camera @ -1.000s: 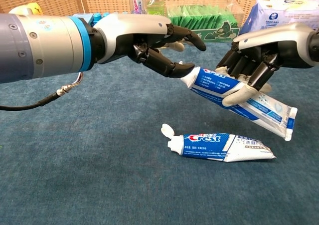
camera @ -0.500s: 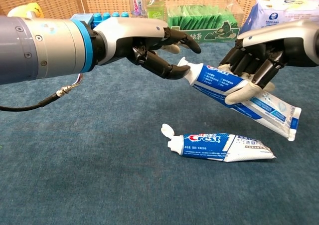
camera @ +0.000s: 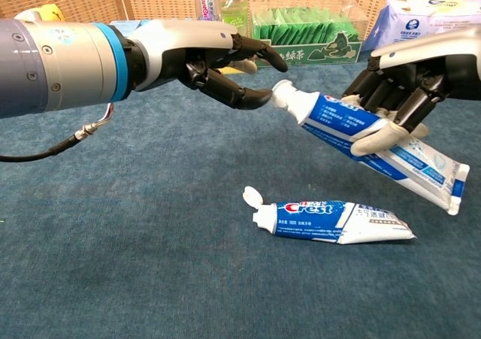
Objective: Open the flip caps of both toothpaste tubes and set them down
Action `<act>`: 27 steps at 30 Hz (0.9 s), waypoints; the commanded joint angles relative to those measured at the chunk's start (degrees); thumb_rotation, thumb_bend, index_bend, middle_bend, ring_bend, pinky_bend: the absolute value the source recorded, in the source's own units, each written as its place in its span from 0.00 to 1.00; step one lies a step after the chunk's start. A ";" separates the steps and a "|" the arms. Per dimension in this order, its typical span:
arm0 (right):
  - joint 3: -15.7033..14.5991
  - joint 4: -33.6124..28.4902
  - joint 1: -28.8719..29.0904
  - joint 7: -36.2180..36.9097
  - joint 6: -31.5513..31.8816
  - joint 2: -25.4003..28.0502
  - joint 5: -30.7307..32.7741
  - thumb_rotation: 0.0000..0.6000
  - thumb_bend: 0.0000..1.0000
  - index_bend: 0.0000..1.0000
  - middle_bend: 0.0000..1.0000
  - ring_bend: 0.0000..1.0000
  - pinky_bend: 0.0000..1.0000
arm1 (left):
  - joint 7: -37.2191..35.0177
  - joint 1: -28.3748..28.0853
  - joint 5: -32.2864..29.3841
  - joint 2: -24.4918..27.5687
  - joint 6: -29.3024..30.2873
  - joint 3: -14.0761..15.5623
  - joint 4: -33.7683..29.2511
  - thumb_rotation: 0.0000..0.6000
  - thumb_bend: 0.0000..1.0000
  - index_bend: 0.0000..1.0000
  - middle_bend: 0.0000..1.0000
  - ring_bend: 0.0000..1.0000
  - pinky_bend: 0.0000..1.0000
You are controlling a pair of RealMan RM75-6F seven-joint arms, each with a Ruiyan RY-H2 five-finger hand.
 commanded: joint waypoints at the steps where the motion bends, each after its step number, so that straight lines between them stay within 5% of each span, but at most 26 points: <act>1: -0.05 -0.24 -0.28 0.12 0.17 0.22 -0.36 1.00 0.53 0.94 0.78 0.71 0.79 | -0.25 0.21 -0.01 0.24 0.05 -0.03 0.16 0.69 0.43 0.12 0.00 0.00 0.25; 27: -0.26 -0.46 1.63 -3.03 0.38 -1.12 3.11 1.00 0.53 0.94 0.78 0.71 0.79 | -1.13 0.71 2.62 0.06 -1.33 0.53 -2.03 0.69 0.42 0.09 0.00 0.00 0.25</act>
